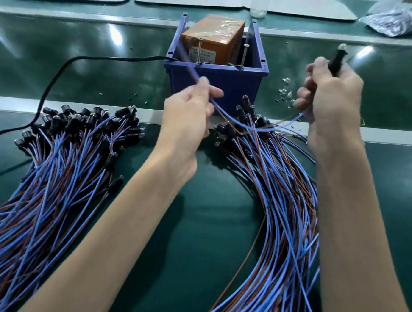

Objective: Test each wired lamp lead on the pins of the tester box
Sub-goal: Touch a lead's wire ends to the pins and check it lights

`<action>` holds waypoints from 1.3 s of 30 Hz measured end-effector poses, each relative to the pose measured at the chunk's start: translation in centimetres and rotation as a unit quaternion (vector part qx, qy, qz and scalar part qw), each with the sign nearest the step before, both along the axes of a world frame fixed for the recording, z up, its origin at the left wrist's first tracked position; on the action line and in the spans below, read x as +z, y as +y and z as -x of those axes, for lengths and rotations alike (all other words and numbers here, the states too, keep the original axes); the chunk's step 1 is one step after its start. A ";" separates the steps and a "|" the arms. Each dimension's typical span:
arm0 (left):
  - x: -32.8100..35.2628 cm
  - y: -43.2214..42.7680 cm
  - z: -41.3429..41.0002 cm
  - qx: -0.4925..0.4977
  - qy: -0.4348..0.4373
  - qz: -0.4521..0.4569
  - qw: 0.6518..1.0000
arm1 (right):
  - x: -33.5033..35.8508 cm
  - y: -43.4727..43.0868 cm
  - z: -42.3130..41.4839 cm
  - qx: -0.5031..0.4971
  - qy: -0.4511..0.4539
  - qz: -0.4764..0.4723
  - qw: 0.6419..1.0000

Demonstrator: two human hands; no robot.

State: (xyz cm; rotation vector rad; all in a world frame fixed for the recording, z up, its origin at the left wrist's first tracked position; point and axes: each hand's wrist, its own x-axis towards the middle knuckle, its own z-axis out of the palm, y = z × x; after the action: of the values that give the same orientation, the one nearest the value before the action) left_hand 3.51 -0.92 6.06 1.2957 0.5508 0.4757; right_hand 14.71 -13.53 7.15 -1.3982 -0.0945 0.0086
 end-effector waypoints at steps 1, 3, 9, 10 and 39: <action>0.0 0.0 0.0 -0.042 0.021 -0.049 0.998 | 0.0 0.1 0.2 0.019 -0.012 0.021 1.000; -0.2 -0.2 0.0 -0.100 0.041 -0.111 0.988 | 0.0 0.4 0.6 0.064 -0.025 0.079 0.995; -0.6 0.0 -0.1 -0.148 0.064 -0.170 0.972 | -0.4 1.4 1.6 0.186 0.010 0.124 0.975; -0.6 0.1 -0.1 -0.153 0.068 -0.175 0.970 | -0.4 1.3 1.6 0.195 0.010 0.130 0.972; -1.8 2.9 -0.7 0.138 0.078 -0.307 0.939 | -0.9 2.4 1.5 0.142 0.014 0.114 0.983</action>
State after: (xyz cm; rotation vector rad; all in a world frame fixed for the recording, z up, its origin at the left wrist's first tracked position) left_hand 4.24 2.03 4.31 1.8744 0.7559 0.8265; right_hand 13.22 -11.09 6.30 -1.6023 -0.2771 0.2835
